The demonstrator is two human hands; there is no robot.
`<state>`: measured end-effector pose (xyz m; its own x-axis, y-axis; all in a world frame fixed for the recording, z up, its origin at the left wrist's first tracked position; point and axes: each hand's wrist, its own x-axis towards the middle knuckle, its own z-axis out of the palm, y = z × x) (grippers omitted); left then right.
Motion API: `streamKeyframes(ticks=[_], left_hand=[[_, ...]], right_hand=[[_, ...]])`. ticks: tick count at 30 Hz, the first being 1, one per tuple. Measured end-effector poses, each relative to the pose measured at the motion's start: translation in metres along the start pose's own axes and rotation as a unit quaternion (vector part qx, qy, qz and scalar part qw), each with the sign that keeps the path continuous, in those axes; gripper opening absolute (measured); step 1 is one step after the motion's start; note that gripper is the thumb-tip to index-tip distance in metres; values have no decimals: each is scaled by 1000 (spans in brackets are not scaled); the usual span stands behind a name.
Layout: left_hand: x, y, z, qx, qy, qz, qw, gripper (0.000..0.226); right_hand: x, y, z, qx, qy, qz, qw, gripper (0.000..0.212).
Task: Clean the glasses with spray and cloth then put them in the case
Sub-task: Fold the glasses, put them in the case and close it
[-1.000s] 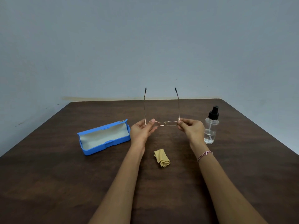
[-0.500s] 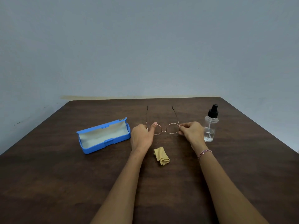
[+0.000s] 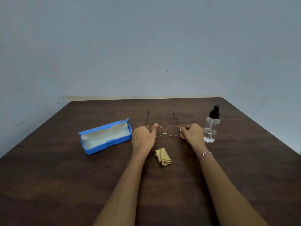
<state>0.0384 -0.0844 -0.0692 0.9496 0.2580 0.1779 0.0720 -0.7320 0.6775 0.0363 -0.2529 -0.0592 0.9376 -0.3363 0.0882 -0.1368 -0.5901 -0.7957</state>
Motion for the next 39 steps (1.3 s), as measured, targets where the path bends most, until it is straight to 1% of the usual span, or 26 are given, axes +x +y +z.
streamKeyframes(ticks=[2, 5, 8, 11, 13, 15, 17, 19, 21, 23, 25, 27, 29, 30, 32, 35, 37, 39], left_hand=[[-2, -1, -1, -12, 2, -2, 1000, 57], [-8, 0, -7, -33, 5, -8, 999, 55], [-14, 0, -12, -74, 11, -15, 997, 41], [-19, 6, -17, -101, 15, -32, 994, 36], [-25, 10, -20, -103, 15, -43, 994, 30], [-32, 11, -21, -90, 24, -48, 994, 35], [-39, 8, -22, -80, 36, -49, 995, 42], [-46, 5, -22, -77, 33, -53, 995, 40], [-53, 2, -24, -76, 26, -60, 995, 35], [-60, -1, -26, -78, 21, -55, 995, 29], [-68, -3, -28, -77, 9, -37, 996, 25], [-74, -5, -30, -76, 4, -10, 997, 23], [-78, -7, -33, -78, -1, 10, 997, 25], [-78, -7, -34, -86, -8, 13, 996, 27], [-76, -9, -36, -130, -34, 12, 991, 29], [-78, -7, -36, -194, -49, 26, 979, 21], [-80, -5, -36, -200, -11, 59, 978, 15], [-80, -5, -36, -232, 30, 72, 970, 12]], right_hand=[[-3, -1, -1, -4, 13, -5, 1000, 34], [-12, -3, -5, -13, 16, -7, 1000, 31], [-21, -5, -5, -11, 32, -22, 999, 25], [-34, -12, -5, 5, 38, -38, 999, 21], [-48, -19, -5, -1, 18, -46, 999, 17], [-63, -26, -3, -12, -16, -58, 998, 13], [-79, -30, 1, -35, -55, -69, 995, 19], [-91, -30, 4, -75, -84, -85, 990, 31], [-97, -30, 6, -111, -95, -99, 984, 37], [-100, -29, 8, -133, -92, -105, 981, 37], [-100, -26, 10, -129, -81, -107, 982, 33], [-101, -19, 12, -61, -66, -100, 991, 26], [-101, -13, 11, 55, -55, -79, 994, 25], [-100, -11, 10, 115, -51, -69, 990, 26], [-98, -9, 8, 225, -49, -53, 972, 30], [-100, -10, 7, 370, -75, -16, 926, 31], [-103, -13, 5, 433, -97, 5, 896, 31], [-105, -16, 3, 458, -109, 16, 882, 30]])
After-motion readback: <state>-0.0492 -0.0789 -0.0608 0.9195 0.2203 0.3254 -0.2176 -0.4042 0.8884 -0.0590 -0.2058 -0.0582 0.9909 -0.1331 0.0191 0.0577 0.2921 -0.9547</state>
